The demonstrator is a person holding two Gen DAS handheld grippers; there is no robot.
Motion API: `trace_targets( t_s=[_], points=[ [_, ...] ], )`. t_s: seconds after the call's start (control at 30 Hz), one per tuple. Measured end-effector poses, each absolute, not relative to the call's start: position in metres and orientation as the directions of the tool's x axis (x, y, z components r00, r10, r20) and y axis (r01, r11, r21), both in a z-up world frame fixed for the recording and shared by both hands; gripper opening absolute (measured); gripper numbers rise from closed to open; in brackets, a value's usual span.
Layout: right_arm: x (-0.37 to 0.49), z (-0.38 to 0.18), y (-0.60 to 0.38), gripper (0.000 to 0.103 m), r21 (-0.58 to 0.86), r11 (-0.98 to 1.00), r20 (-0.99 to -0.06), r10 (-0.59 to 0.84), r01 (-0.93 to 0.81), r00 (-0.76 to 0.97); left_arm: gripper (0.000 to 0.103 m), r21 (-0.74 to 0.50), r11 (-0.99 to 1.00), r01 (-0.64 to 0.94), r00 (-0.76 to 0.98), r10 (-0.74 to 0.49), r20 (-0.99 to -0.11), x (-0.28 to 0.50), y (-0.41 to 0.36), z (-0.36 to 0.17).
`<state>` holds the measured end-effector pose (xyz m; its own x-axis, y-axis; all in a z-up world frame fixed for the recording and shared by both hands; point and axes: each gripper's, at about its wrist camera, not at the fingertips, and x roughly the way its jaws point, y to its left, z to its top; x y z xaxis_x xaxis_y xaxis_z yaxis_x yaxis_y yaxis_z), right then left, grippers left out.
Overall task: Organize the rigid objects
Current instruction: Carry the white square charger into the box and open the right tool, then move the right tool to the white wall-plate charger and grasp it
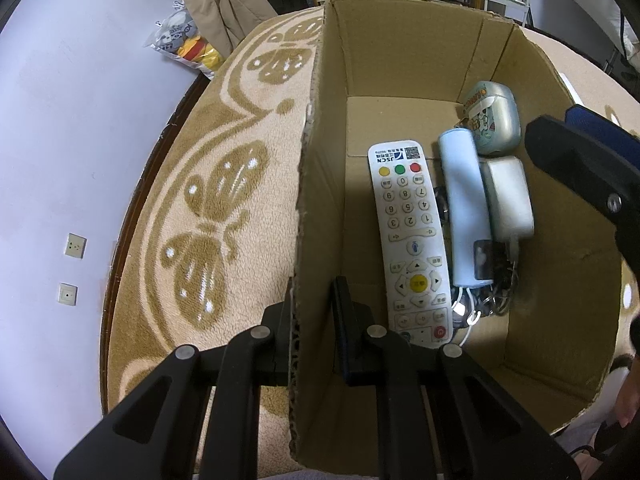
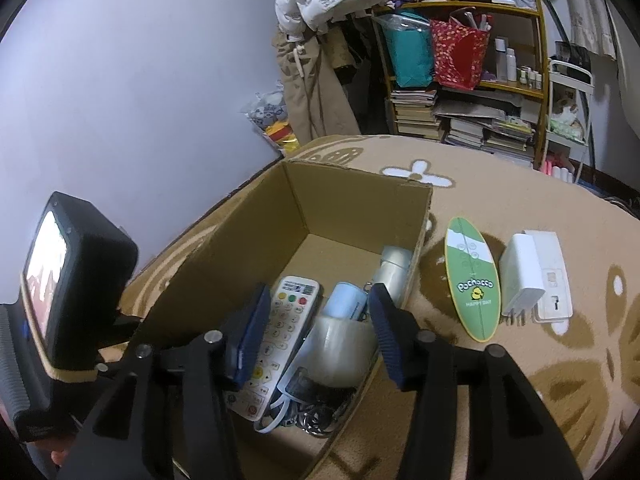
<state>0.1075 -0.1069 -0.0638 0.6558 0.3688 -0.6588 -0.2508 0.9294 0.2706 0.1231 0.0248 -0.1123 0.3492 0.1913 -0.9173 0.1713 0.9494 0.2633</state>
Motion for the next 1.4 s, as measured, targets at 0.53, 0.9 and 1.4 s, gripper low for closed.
trace_targets(
  t_s=[0.53,0.9,1.4],
  points=[
    [0.113,-0.045,-0.119,0.093,0.224,0.954,-0.658,0.297,-0.197,0.692,0.014,0.261,0.95,0.172,0.346,0.19,-0.919,0.122,0.026,-0.114],
    [0.152,-0.043,-0.178,0.1,0.156,0.986,-0.693,0.153,-0.06,0.704,0.014,0.258,0.95,0.174,0.339,0.189,-0.922,0.123,0.027,-0.115],
    [0.209,-0.091,-0.27,0.1,0.148,0.98,-0.755,0.024,0.134,0.656,0.014,0.275,0.945,0.178,0.343,0.202,-0.917,0.125,0.024,-0.114]
  ],
)
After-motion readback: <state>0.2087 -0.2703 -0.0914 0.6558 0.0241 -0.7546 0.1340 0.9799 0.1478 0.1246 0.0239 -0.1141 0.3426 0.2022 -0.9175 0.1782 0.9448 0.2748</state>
